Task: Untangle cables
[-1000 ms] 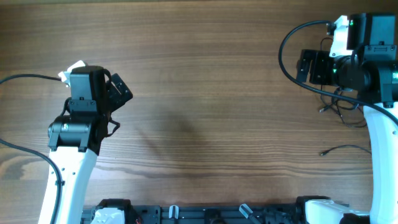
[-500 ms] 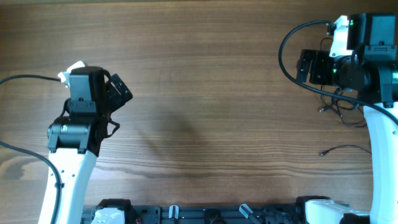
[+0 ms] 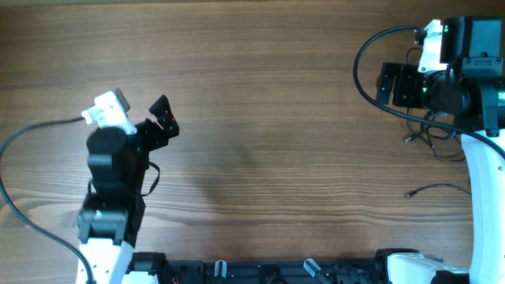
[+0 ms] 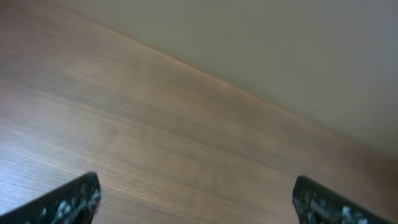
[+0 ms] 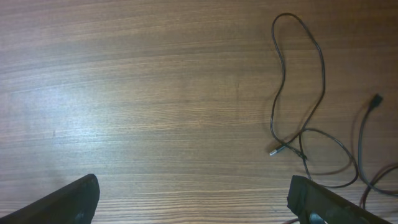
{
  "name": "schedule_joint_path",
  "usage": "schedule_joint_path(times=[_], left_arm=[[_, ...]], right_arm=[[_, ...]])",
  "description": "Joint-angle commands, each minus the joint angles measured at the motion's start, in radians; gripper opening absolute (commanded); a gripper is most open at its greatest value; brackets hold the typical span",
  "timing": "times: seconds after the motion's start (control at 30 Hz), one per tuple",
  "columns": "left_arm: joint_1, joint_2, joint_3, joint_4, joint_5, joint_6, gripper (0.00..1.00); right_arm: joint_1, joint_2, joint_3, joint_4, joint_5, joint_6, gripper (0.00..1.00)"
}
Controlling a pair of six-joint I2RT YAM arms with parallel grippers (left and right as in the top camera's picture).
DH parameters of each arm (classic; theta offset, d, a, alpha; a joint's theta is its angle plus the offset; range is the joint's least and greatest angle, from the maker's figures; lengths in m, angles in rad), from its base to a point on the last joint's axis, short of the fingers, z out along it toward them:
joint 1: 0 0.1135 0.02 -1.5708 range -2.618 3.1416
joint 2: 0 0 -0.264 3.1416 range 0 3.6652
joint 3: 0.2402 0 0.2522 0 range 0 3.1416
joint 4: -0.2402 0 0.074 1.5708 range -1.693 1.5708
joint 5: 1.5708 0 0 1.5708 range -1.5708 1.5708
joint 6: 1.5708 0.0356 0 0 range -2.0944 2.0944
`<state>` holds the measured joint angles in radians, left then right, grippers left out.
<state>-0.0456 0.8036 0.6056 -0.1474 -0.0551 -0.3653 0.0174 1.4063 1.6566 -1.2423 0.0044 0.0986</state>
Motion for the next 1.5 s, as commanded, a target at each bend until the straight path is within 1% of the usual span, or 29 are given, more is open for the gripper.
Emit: schedule_joint_path(times=[0.0,0.13,0.17,0.27,0.47,0.6,0.8,0.87,1.47], left_arm=[[0.005,-0.123,-0.198,0.234,0.066,0.018,1.0],[0.005,-0.234,-0.385,0.477,0.064,0.018,1.0],[0.005,-0.292,-0.488,0.617,0.058,0.018,1.0],[0.005,-0.357,-0.586,0.726,0.058,0.018,1.0],[0.03,-0.474,-0.599,0.584,0.054,0.018,1.0],[0.057,-0.549,-0.599,0.462,0.054,0.018,1.0],[0.09,-0.711,-0.599,0.187,0.05,0.018,1.0],[0.098,-0.793,-0.599,0.067,0.039,0.019,1.0],[0.098,-0.8,-0.599,0.074,0.047,0.021,1.0]], right_arm=[[0.003,0.01,0.004,0.0,-0.005,-0.018,1.0],[0.003,0.01,0.004,0.0,-0.005,-0.018,1.0],[0.003,0.01,0.004,0.0,-0.005,-0.017,1.0],[0.003,0.01,0.004,0.0,-0.005,-0.018,1.0],[0.003,0.01,0.004,0.0,-0.005,-0.018,1.0],[0.003,0.01,0.004,0.0,-0.005,-0.018,1.0],[0.003,0.01,0.004,0.0,-0.005,-0.018,1.0],[0.003,0.01,0.004,0.0,-0.005,-0.018,1.0],[0.003,0.01,0.004,0.0,-0.005,-0.018,1.0]])
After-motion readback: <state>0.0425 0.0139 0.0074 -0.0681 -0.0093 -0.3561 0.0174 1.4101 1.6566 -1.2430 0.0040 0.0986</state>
